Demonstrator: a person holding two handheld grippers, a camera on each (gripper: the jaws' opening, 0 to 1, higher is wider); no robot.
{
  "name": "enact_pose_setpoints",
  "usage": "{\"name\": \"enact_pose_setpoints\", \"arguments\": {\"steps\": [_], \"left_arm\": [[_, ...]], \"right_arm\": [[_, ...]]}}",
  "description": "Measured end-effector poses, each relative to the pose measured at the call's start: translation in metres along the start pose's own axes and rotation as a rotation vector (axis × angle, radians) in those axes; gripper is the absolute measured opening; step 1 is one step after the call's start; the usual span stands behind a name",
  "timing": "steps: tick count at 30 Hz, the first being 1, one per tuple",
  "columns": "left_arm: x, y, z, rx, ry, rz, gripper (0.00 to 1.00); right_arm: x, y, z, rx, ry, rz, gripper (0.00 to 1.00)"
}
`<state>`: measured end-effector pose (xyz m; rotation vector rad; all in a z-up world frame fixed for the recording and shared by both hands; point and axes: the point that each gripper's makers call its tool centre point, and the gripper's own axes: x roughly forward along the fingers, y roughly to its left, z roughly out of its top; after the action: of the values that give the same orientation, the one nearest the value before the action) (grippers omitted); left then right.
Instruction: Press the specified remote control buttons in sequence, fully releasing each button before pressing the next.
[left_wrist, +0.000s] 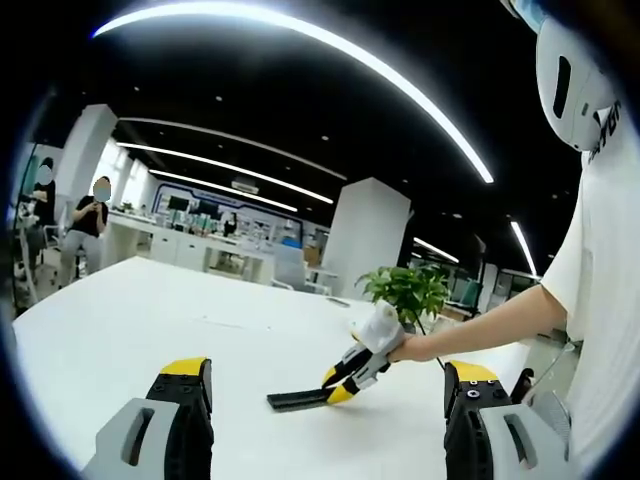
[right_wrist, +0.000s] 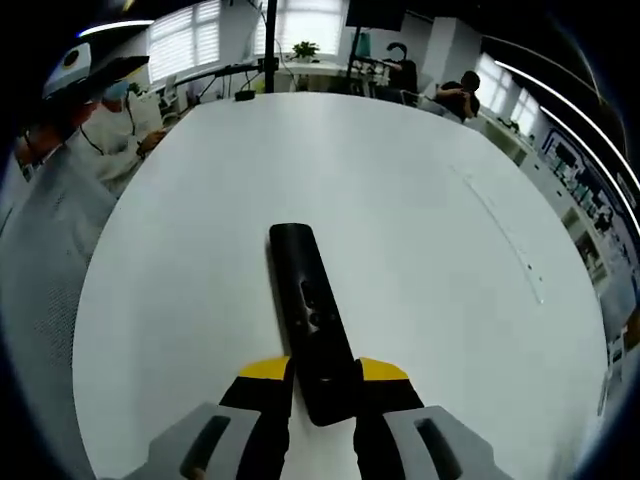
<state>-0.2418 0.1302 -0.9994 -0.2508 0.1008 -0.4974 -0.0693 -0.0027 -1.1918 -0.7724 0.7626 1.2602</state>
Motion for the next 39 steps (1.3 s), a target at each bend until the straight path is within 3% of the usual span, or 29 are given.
{"name": "enact_pose_setpoints", "arguments": {"steps": [8, 12, 19, 22, 29, 30, 34, 39], "left_arm": [[0.001, 0.0, 0.0, -0.002, 0.0, 0.001, 0.99], [0.0, -0.002, -0.001, 0.0, 0.002, -0.002, 0.99], [0.0, -0.002, -0.003, -0.008, 0.005, -0.002, 0.99], [0.001, -0.003, -0.001, -0.009, 0.002, -0.005, 0.99], [0.004, -0.007, 0.002, -0.003, -0.01, -0.016, 0.99], [0.004, -0.008, 0.003, -0.006, -0.013, -0.018, 0.99], [0.003, -0.013, 0.001, -0.006, -0.01, -0.028, 0.99], [0.001, -0.019, -0.003, 0.002, 0.001, -0.04, 0.99]], "right_arm": [[0.004, -0.012, -0.006, 0.021, 0.051, -0.045, 0.23], [0.003, -0.028, -0.01, 0.026, 0.064, -0.099, 0.23], [0.003, -0.031, -0.012, 0.097, 0.04, -0.087, 0.24], [0.002, -0.03, -0.004, 0.235, -0.029, -0.064, 0.26], [-0.023, -0.036, 0.015, 0.45, -0.221, -0.116, 0.39], [-0.036, -0.034, 0.021, 0.499, -0.294, -0.143, 0.4], [-0.066, -0.023, 0.025, 0.583, -0.429, -0.196, 0.51], [-0.104, 0.005, 0.018, 0.658, -0.556, -0.259, 0.65]]}}
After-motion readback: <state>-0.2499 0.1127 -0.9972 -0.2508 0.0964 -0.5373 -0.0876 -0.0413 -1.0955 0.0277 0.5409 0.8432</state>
